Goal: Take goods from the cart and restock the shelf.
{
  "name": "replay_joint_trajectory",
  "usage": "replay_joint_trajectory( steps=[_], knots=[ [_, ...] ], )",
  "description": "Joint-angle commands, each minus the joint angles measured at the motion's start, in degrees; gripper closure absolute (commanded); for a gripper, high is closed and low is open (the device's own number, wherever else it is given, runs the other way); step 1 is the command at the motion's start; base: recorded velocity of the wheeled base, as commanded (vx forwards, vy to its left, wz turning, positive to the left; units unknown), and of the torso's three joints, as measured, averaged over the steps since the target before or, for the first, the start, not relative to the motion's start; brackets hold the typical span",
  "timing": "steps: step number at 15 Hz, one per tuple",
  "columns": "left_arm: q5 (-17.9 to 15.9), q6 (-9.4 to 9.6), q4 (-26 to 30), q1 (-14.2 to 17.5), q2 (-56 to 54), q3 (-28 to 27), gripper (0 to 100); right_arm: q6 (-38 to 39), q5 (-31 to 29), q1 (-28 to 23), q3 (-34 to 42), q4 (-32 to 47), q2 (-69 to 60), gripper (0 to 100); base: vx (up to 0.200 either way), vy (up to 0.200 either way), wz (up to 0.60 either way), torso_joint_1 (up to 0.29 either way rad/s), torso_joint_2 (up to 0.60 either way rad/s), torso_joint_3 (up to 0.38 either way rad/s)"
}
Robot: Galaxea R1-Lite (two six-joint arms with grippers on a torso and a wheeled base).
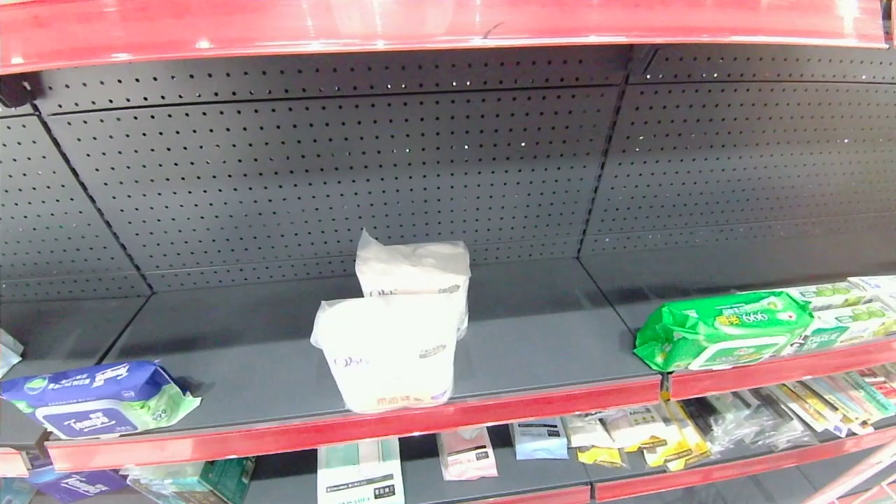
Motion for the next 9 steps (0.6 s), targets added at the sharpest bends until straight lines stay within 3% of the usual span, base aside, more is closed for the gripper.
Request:
replay_joint_trajectory(
  steps=[1,2,3,4,5,6,7,8,9],
  knots=[
    [-1.1,-0.07,0.0,-3.9,0.0,0.0,0,0.0,0.1,0.0,0.0,0.0,0.1,0,0.000,0.000,0.00,0.000,0.00,0.000],
    [-1.6,0.54,-0.1,-7.0,0.0,-0.1,0,0.0,0.1,0.0,0.0,0.0,0.1,0,0.000,0.000,0.00,0.000,0.00,0.000],
    [-2.5,2.65,-0.4,-9.6,1.5,-2.7,0,-0.1,0.1,0.0,0.0,0.0,0.1,0,0.000,0.000,0.00,0.000,0.00,0.000],
    [-1.3,-0.69,-0.6,-10.1,13.6,-13.9,0,-0.1,0.1,0.0,0.0,0.0,0.1,0,0.000,0.000,0.00,0.000,0.00,0.000],
    [1.4,-9.04,-1.4,-9.6,26.0,-25.8,0,-0.2,0.1,0.0,0.0,0.0,0.1,0,0.000,0.000,0.00,0.000,0.00,0.000],
    [4.8,-10.09,-1.0,-9.4,34.2,-32.5,0,-0.1,0.1,0.0,0.0,0.0,0.1,0,0.000,0.000,0.00,0.000,0.00,0.000],
    [10.3,-8.51,-1.6,-9.5,41.7,-34.0,0,0.0,0.1,0.0,0.0,0.0,0.1,0,0.000,0.000,0.00,0.000,0.00,0.000],
    [13.3,-7.28,-1.7,-9.6,46.5,-33.6,0,0.0,0.1,0.0,0.0,0.0,0.1,0,0.000,0.000,0.00,0.000,0.00,0.000],
    [13.3,-7.28,-1.9,-9.7,50.9,-33.9,0,0.0,0.1,0.0,0.0,0.0,0.1,0,0.000,0.000,0.00,0.000,0.00,0.000]
  ],
)
